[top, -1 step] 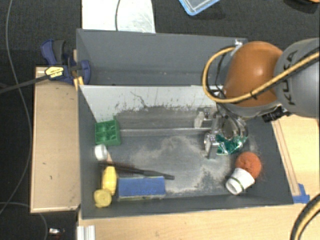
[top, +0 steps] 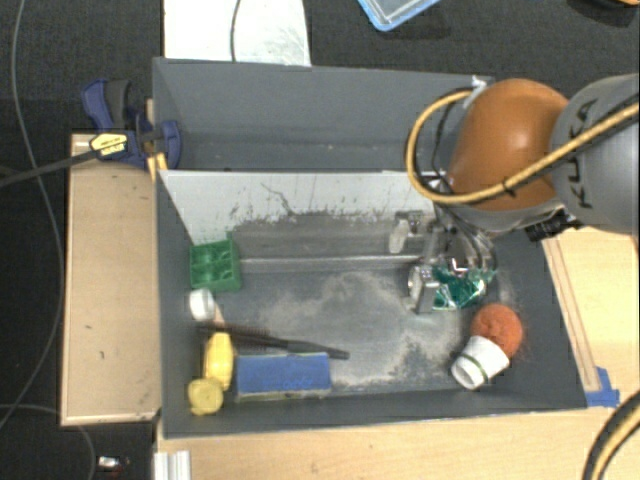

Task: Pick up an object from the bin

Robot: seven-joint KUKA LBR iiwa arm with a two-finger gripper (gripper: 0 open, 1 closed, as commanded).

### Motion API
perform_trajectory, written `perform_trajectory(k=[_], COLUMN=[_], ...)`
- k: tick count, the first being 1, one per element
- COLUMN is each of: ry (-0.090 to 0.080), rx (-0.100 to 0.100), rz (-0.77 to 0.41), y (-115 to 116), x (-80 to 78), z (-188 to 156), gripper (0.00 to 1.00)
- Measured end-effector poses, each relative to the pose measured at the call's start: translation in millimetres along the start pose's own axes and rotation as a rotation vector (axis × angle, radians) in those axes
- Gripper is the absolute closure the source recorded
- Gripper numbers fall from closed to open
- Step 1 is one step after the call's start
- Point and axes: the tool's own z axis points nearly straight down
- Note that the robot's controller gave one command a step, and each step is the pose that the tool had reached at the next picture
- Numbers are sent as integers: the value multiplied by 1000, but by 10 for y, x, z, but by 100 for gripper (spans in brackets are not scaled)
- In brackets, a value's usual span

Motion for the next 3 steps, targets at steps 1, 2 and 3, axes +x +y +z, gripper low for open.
perform_trajectory(k=[1,2,3], ry=[-2,-2,-3], rx=[0,0,-2], rz=[155,-58,156], y=[-352,-899,-1257], x=[-83,-171,-217], z=[498,994,803], gripper=[0,0,0])
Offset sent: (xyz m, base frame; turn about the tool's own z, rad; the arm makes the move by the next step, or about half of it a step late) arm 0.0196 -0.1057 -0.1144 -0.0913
